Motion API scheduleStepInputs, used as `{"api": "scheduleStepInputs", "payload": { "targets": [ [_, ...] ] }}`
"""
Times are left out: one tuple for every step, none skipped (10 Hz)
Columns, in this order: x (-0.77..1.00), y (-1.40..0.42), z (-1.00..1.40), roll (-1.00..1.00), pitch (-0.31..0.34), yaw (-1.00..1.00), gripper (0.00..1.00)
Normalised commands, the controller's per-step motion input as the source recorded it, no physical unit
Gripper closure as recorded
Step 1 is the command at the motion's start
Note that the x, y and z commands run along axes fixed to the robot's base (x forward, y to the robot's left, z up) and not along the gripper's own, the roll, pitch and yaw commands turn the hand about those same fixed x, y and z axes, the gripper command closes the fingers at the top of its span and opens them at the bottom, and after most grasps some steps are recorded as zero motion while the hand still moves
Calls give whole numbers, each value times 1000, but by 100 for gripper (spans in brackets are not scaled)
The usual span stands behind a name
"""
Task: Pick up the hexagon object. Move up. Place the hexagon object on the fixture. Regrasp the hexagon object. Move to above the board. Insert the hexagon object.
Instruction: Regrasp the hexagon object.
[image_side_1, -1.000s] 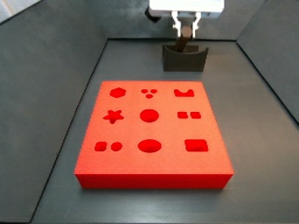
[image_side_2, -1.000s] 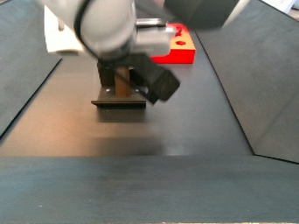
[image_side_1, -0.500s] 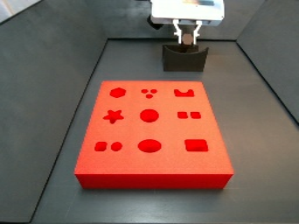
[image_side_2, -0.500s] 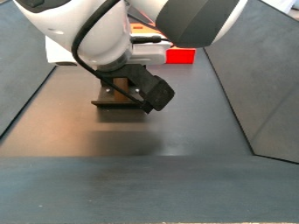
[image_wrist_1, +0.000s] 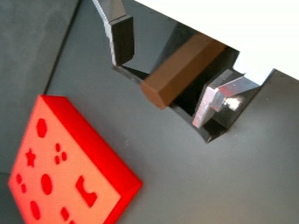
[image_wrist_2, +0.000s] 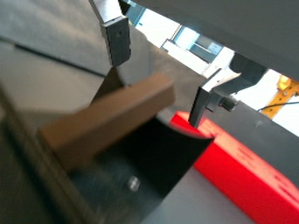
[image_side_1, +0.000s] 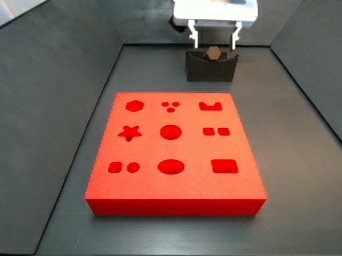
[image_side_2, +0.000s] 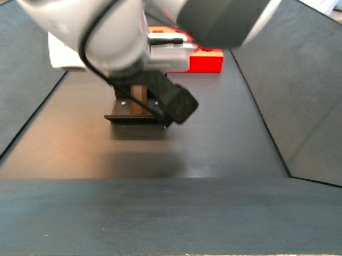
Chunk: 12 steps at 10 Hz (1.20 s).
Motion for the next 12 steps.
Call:
{"api": "scheduleStepInputs", "payload": {
  "targets": [
    [-29,6,1000,40,-35,10,0],
    [-35,1,1000,52,-15,30,0],
    [-38,-1,1000,55,1,36,0],
    [-41,4,896,50,31,37,0],
    [-36,7,718,43,55,36,0],
    [-28,9,470,41,81,24,0],
    [-23,8,345,40,88,12,0],
    [-94,-780,582,1000,72,26,0],
    [-82,-738,429,1000,69,24,0],
    [-97,-612,289,1000,59,23,0],
    [-99,-462,133,1000,52,22,0],
    [-74,-303,71,1000,48,22,0]
  ]
}}
